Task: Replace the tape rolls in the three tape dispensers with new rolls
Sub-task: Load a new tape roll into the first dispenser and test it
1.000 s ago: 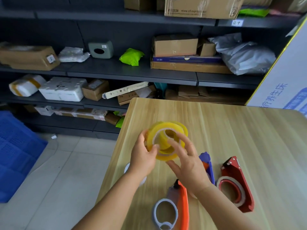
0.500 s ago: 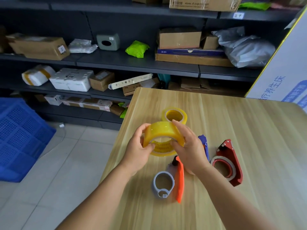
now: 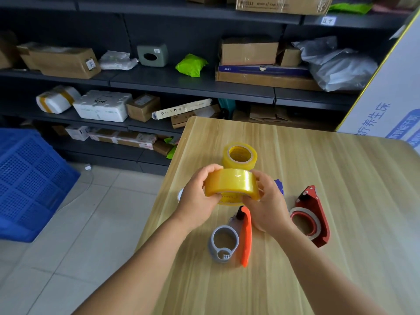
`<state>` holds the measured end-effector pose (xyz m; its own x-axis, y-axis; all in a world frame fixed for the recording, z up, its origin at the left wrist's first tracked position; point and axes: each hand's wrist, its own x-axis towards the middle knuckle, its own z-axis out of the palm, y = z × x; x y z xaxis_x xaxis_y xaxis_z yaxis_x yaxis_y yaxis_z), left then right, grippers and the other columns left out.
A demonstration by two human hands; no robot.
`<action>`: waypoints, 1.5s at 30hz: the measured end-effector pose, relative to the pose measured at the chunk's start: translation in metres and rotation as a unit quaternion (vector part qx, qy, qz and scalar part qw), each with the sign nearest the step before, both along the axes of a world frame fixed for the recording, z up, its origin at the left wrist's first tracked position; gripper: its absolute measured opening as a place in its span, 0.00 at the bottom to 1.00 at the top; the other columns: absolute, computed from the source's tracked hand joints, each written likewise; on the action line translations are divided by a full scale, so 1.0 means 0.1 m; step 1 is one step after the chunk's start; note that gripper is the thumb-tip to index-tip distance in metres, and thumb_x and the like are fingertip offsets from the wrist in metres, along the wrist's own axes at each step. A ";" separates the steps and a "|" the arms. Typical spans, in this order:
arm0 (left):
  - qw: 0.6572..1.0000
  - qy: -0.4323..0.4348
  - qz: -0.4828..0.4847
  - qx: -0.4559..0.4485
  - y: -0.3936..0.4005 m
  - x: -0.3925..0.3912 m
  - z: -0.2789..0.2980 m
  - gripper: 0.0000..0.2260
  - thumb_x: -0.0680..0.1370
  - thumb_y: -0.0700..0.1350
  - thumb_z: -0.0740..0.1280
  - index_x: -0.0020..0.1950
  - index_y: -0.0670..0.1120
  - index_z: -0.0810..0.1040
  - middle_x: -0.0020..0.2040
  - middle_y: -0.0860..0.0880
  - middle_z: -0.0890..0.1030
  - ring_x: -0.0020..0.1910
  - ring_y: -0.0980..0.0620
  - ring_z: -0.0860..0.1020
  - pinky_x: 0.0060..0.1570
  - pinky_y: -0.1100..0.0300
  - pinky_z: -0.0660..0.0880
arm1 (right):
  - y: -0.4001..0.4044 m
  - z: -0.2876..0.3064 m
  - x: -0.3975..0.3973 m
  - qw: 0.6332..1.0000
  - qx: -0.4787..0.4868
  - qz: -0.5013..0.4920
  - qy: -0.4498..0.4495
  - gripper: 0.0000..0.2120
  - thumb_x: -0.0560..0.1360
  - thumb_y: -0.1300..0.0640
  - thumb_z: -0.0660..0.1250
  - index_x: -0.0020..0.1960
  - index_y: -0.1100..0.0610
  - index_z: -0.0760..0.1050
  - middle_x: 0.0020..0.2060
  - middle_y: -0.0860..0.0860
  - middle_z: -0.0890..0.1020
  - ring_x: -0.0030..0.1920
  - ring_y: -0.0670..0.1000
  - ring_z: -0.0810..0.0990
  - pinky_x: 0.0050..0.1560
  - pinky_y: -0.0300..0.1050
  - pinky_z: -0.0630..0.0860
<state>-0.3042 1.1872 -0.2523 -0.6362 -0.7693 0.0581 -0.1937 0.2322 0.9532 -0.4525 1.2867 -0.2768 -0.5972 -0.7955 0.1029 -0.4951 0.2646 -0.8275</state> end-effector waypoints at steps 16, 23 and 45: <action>0.988 0.030 -0.017 0.151 -0.02 0.04 -0.08 0.16 0.79 0.42 0.64 0.61 0.61 0.70 0.59 0.58 0.76 0.58 0.54 0.75 0.56 0.57 0.71 | 0.14 0.03 0.05 0.987 -0.022 -0.030 -0.157 0.26 0.69 0.62 0.75 0.63 0.48 0.72 0.48 0.44 0.82 0.54 0.44 0.79 0.46 0.28 0.75; 0.991 -0.104 -0.069 -0.037 -0.04 0.06 0.04 0.29 0.76 0.45 0.69 0.74 0.57 0.62 0.67 0.58 0.68 0.66 0.61 0.66 0.65 0.61 0.67 | 0.13 0.08 0.04 0.995 0.009 -0.035 -0.094 0.31 0.67 0.59 0.76 0.66 0.42 0.71 0.56 0.46 0.80 0.54 0.48 0.79 0.57 0.45 0.76; 0.991 -0.091 -0.094 -0.024 0.15 0.01 0.07 0.25 0.73 0.42 0.72 0.68 0.56 0.70 0.62 0.56 0.72 0.57 0.65 0.71 0.50 0.74 0.71 | 0.29 0.13 0.06 1.000 0.015 -0.014 -0.024 0.28 0.68 0.60 0.75 0.66 0.49 0.73 0.56 0.45 0.77 0.56 0.45 0.74 0.47 0.21 0.66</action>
<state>-0.3031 1.2020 -0.2452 -0.7714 -0.6353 -0.0363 -0.3096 0.3250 0.8936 -0.4468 1.3159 -0.2640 -0.6223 -0.7811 0.0499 -0.4479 0.3031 -0.8411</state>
